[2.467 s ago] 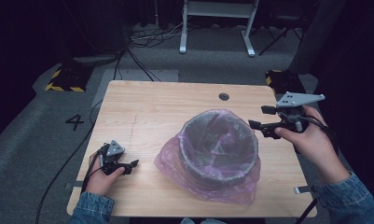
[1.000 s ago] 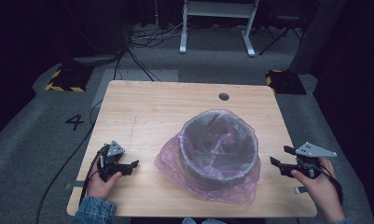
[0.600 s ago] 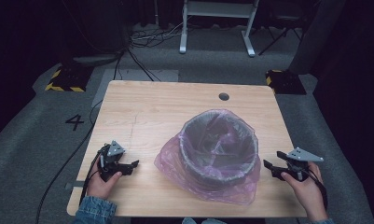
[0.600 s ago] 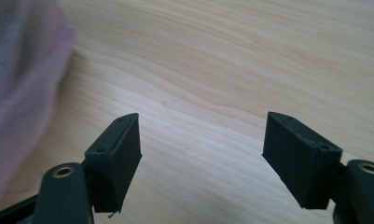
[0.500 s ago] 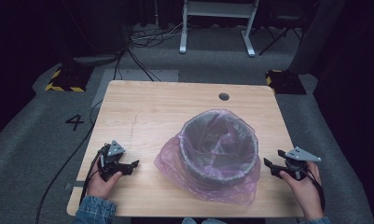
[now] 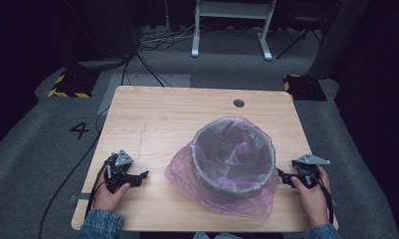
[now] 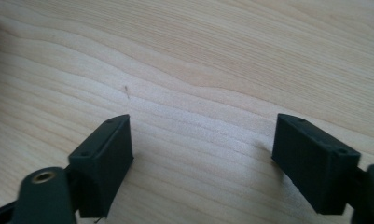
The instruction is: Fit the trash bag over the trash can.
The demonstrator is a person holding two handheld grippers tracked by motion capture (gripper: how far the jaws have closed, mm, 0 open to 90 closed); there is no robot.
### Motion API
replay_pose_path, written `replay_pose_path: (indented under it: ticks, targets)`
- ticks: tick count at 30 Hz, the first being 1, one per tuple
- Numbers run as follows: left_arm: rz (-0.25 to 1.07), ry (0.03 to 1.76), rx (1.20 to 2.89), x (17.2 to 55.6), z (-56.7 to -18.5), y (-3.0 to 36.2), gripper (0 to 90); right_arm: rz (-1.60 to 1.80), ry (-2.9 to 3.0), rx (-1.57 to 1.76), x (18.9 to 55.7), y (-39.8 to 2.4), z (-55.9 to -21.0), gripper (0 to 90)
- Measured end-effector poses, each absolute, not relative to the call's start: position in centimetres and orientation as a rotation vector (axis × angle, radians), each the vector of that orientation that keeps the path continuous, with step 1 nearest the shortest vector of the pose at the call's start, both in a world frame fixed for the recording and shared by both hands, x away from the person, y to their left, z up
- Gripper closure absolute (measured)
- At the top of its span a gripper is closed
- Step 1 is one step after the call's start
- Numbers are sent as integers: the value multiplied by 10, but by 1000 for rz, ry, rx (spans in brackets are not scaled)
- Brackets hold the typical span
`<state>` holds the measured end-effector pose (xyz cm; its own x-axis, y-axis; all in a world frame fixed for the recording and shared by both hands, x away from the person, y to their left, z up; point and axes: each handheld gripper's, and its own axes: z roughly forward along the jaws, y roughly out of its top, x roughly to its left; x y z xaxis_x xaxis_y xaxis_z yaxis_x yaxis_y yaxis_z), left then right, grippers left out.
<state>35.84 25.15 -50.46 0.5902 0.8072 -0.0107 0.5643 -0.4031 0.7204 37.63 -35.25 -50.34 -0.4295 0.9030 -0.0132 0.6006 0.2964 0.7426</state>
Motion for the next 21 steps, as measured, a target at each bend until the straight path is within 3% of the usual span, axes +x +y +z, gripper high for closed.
replay_pose_path:
  ticks: [11,21]
  targets:
    - [447,1085,2124,359,-504,251,185,894,2152,1388,388,-353,-505,0]
    - [446,1091,2120,359,-505,251,182,938,2265,1266,400,-358,-505,0]
